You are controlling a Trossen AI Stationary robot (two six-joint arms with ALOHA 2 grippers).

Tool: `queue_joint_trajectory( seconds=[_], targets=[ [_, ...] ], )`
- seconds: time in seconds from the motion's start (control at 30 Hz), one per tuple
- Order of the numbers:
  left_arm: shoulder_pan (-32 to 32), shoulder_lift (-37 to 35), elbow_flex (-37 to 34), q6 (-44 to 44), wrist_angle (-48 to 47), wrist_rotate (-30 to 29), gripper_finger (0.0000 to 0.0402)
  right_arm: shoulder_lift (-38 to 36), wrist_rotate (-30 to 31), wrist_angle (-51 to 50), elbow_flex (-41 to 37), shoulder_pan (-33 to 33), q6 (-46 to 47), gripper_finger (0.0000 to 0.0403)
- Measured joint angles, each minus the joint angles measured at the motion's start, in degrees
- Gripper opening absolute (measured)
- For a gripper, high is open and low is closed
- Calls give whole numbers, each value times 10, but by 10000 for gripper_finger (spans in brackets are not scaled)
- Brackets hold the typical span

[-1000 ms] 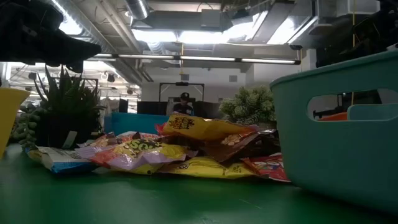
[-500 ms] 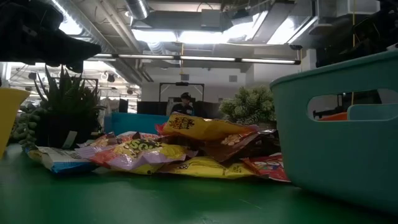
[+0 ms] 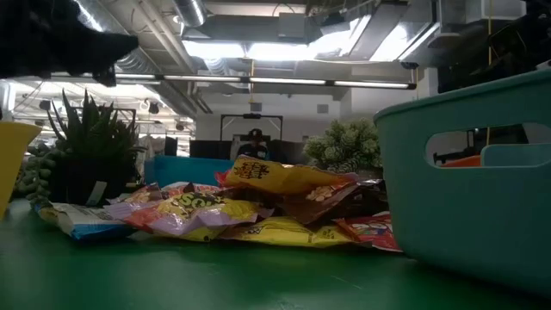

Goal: Sort candy
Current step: Put the brown chocolate into the blue bin

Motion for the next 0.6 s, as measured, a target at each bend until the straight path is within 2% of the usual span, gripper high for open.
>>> queue_joint_trajectory(
  seconds=[0.13, 0.23, 0.37, 0.6],
  targets=[
    [0, 0, 0, -8, 34, -12, 1, 0, 0, 10, -1, 0, 0, 28],
    [0, 5, 0, -46, 46, -24, 16, 0, 0, 31, -1, 0, 0, 28],
    [0, 23, 0, -94, 102, -25, 63, 0, 0, 45, -1, 0, 0, 28],
    [0, 97, 0, -106, 206, -21, 160, 0, 0, 72, -1, 0, 4, 28]
  ],
)
